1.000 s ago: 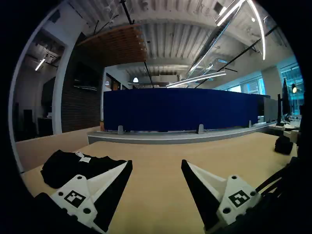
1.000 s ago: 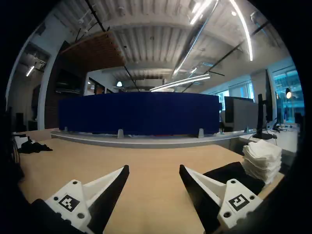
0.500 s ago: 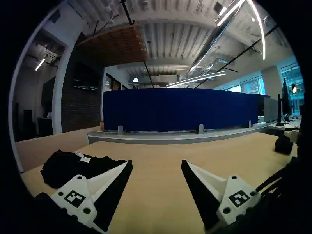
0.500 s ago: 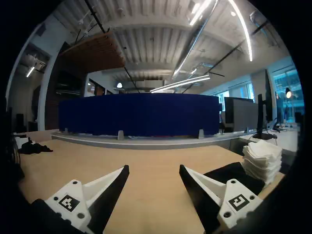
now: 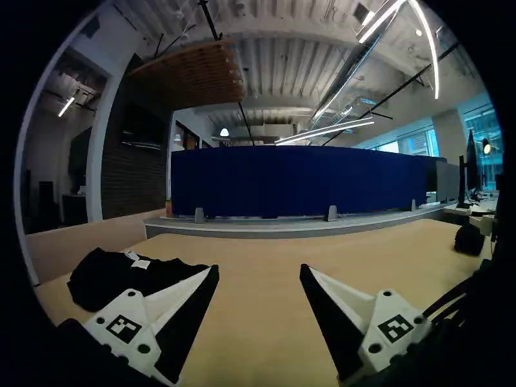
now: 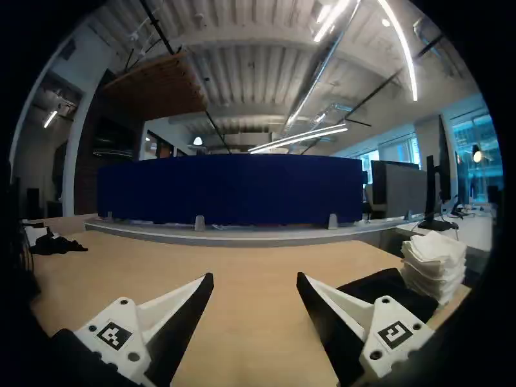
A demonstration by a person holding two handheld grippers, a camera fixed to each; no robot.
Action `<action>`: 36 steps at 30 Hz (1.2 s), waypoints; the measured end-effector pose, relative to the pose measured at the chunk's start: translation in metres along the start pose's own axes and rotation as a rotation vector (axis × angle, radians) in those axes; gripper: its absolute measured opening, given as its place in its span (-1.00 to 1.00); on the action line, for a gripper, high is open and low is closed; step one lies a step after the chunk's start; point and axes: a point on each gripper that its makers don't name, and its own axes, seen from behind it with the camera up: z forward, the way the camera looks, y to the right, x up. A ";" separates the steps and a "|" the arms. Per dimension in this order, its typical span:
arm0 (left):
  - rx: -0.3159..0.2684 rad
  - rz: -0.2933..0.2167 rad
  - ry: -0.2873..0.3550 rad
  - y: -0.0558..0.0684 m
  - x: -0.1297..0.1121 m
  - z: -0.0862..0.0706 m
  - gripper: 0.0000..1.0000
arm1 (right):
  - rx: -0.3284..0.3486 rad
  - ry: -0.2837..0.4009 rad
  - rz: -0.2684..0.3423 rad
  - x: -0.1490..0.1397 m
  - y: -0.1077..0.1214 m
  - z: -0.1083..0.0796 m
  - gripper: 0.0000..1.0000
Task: Fold towel
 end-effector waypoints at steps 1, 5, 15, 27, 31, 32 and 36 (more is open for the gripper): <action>0.000 0.000 0.000 0.000 0.000 0.000 0.85 | 0.000 0.000 0.000 0.000 0.000 0.000 1.00; 0.000 0.000 0.000 0.000 0.000 0.000 0.86 | 0.000 0.000 0.001 -0.001 0.000 0.001 1.00; 0.000 0.000 0.000 0.000 0.001 0.000 0.86 | 0.000 0.000 0.000 0.001 0.000 0.000 1.00; 0.000 -0.001 -0.001 -0.001 0.000 0.000 0.86 | 0.000 0.000 0.001 0.003 -0.001 -0.002 1.00; 0.000 -0.003 -0.001 -0.002 0.001 0.000 0.85 | 0.000 0.000 0.001 0.004 -0.002 -0.002 1.00; 0.000 -0.003 -0.001 -0.003 0.001 0.001 0.85 | 0.000 0.000 0.001 0.004 -0.002 -0.002 1.00; 0.000 -0.003 -0.002 -0.002 0.001 0.000 0.86 | 0.000 0.000 0.001 0.004 -0.001 -0.002 1.00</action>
